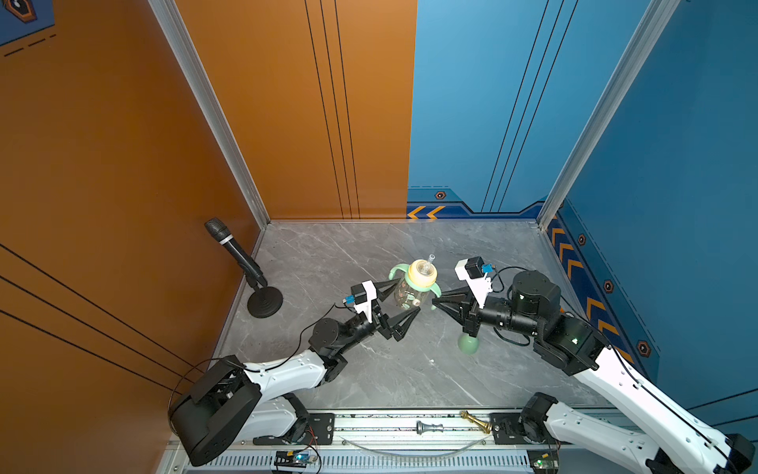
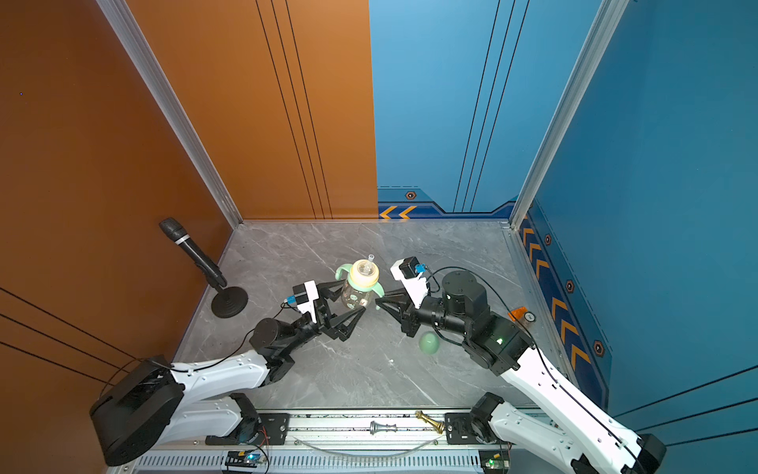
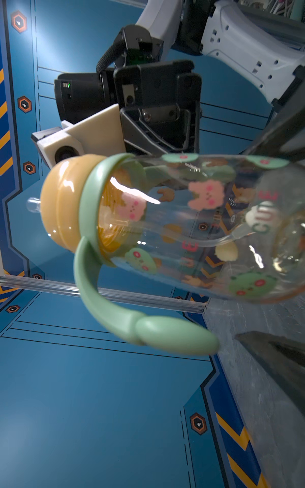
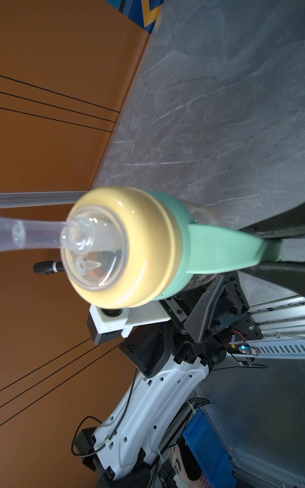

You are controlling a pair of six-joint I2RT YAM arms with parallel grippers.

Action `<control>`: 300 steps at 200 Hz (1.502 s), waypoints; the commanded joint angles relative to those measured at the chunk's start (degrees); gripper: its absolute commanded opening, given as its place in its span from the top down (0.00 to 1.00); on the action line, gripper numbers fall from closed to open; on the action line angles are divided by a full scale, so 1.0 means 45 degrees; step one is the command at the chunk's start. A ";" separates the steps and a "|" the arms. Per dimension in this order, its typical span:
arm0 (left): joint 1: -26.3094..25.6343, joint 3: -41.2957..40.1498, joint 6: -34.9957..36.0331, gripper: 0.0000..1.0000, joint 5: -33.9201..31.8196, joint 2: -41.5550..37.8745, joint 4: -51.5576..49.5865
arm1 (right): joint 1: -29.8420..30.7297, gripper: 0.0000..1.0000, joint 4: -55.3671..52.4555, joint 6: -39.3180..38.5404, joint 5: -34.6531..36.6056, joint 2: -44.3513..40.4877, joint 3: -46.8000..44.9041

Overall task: Assemble the baby bottles
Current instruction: Adjust the baby bottle.

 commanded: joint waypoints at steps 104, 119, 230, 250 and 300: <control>0.2046 0.3180 -0.0885 0.02 0.6921 -0.0932 -0.5721 | -0.0737 1.00 -0.2529 -0.1912 -0.2215 -0.0295 0.1240; 0.2163 0.3560 -0.0860 0.02 0.7290 -0.1021 -0.6240 | -0.0822 1.00 -0.2634 -0.1889 -0.2608 -0.0256 0.1281; 0.0866 0.4159 0.0062 0.03 0.7896 0.0481 -0.5772 | -0.0706 1.00 -0.1919 -0.1343 -0.2993 0.0042 0.1261; 0.1026 0.3786 -0.0299 0.21 0.7634 0.0521 -0.4590 | -0.0676 1.00 -0.1821 -0.1265 -0.2869 -0.0035 0.1143; 0.1247 0.3257 -0.0453 0.41 0.7253 0.0310 -0.3394 | -0.0569 1.00 -0.1723 -0.1016 -0.2684 -0.0026 0.1163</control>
